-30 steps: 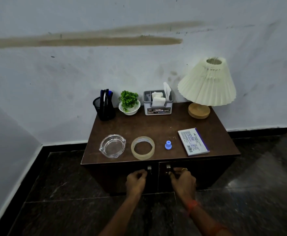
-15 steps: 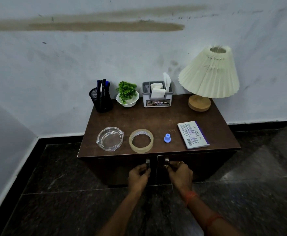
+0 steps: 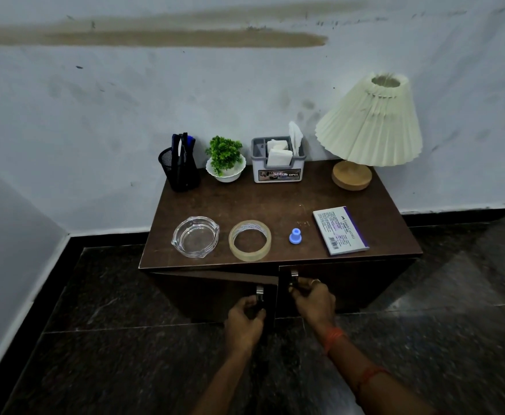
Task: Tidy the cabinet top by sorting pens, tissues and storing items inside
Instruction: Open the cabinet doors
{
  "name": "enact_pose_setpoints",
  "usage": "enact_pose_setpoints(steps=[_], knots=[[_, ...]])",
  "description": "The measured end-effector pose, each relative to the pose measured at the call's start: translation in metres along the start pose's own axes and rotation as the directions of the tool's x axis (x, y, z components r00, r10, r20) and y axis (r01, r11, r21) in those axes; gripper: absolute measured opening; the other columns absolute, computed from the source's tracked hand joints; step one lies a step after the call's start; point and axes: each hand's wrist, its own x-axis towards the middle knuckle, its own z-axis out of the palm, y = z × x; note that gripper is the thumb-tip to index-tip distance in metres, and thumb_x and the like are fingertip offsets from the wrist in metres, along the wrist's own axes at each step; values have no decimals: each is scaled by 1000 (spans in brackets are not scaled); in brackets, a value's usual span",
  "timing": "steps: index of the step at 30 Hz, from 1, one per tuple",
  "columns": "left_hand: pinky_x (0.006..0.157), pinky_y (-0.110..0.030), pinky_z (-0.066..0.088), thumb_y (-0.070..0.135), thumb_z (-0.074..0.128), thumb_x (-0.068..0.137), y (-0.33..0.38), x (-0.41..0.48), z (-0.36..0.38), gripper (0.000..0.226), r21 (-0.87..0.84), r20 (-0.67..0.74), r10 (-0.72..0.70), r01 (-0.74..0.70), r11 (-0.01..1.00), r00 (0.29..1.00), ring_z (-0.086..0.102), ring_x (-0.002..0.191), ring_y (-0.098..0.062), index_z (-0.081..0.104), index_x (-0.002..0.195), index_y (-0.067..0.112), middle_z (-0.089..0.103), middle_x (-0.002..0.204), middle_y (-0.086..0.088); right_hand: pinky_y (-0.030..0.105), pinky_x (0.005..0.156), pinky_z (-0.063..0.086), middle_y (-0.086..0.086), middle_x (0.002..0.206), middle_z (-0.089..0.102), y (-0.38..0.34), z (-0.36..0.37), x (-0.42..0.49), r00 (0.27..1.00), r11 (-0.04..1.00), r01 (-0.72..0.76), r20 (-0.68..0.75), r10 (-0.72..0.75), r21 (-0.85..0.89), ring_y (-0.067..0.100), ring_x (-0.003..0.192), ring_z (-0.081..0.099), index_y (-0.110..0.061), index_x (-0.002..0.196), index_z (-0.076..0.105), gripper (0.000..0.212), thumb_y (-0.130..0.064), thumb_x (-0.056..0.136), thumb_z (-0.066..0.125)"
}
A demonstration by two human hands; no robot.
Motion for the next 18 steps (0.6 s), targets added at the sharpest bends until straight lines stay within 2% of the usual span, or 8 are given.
enact_pose_setpoints(steps=[4,7,11,12,14,16,18], knots=[[89,-20,46,0,69,81,-7,-22,-11,32,38,5,4,-4,999,1000,66,100,-15,69,110,16,69,97,2,18,89,41,5,106,74,4,2,1,1000,1000,-1,18,1,-5,20,108,65,-16,112,70,33,-18,79,74],[87,-19,47,-1,68,82,-13,-34,-20,34,58,19,1,-2,998,1000,66,98,-13,68,107,23,70,99,3,17,89,39,3,106,74,5,2,-1,1000,1000,10,20,-10,-15,20,109,65,-17,113,70,33,-16,80,73],[62,0,42,0,67,83,-20,-47,-37,36,114,62,5,-12,993,998,62,70,13,65,94,34,71,89,13,19,92,41,4,104,74,7,0,0,1000,1000,20,13,-20,0,20,107,65,-18,111,69,33,-9,79,72],[60,1,41,0,67,82,-24,-51,-43,37,133,69,0,-9,991,998,60,67,17,65,91,36,70,85,17,19,92,41,4,104,75,8,1,0,1000,1000,20,13,-20,4,19,107,66,-18,111,69,34,-9,79,72],[64,0,42,2,68,76,-37,-54,-54,41,172,49,-12,4,985,999,62,70,17,67,80,43,70,77,23,17,89,39,4,103,75,10,2,1,1000,1000,18,19,-18,13,18,106,66,-16,112,68,35,-7,79,71],[71,-8,47,14,65,65,-51,-58,-65,40,207,31,-37,29,978,999,68,76,5,69,71,53,71,72,28,17,89,38,5,104,74,11,3,1,1000,1000,18,18,-19,20,18,105,66,-14,114,66,36,-5,79,71],[69,-5,45,24,58,58,-60,-62,-78,46,249,30,-53,44,968,998,64,71,14,62,72,67,66,70,39,19,90,40,6,103,74,13,3,0,999,999,29,16,-30,26,20,105,66,-14,115,65,38,-3,79,71]])
